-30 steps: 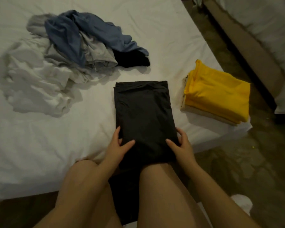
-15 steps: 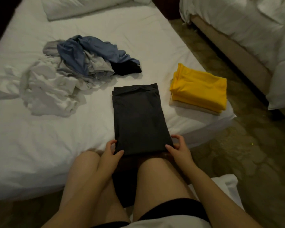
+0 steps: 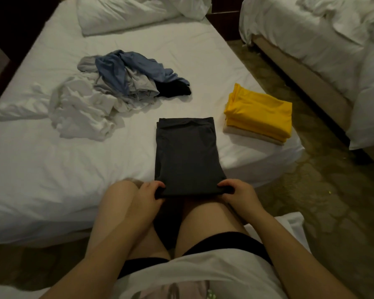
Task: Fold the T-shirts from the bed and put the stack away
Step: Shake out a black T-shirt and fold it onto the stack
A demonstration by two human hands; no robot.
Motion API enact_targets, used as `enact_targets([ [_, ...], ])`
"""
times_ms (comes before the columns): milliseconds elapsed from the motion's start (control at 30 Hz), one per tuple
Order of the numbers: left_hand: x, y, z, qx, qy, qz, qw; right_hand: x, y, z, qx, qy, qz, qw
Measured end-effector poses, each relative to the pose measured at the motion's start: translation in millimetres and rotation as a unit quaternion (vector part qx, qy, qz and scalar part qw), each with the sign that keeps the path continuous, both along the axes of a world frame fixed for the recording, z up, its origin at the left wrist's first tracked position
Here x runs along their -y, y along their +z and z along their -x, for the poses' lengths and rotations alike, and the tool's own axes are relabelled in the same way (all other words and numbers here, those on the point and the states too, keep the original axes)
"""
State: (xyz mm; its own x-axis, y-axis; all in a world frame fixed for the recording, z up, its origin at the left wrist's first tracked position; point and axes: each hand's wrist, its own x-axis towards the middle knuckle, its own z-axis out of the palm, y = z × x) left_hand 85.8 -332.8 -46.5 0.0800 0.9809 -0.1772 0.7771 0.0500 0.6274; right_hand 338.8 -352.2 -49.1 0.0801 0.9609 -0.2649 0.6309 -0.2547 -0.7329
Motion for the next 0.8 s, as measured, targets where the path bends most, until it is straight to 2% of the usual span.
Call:
enact_targets([
  [67, 5, 7, 1, -0.050, -0.004, -0.043, 0.998, 4, 4, -1, 0.049, 0.024, -0.035, 0.998],
  [167, 14, 17, 6, -0.072, -0.018, -0.095, 0.993, 6, 7, -4, 0.091, 0.045, -0.057, 0.993],
  [333, 3, 6, 15, -0.001, 0.044, -0.113, 0.993, -6, 12, -1, 0.054, 0.003, -0.097, 0.994],
  [400, -8, 10, 8, 0.091, 0.097, -0.112, 0.985, -18, 18, 3, 0.012, -0.025, -0.137, 0.990],
  [533, -45, 22, -5, 0.226, 0.163, -0.101, 0.955, -46, 29, 13, -0.147, -0.102, -0.165, 0.970],
  [633, -78, 30, -17, 0.309, 0.176, -0.078, 0.931, -78, 26, 20, -0.153, -0.165, -0.177, 0.958],
  [700, -104, 25, -24, 0.315, 0.195, -0.070, 0.926, -106, 18, 23, -0.133, -0.202, -0.183, 0.953],
  [800, -147, 9, -32, 0.257, 0.211, -0.091, 0.939, -147, 3, 26, -0.099, -0.227, -0.171, 0.954],
])
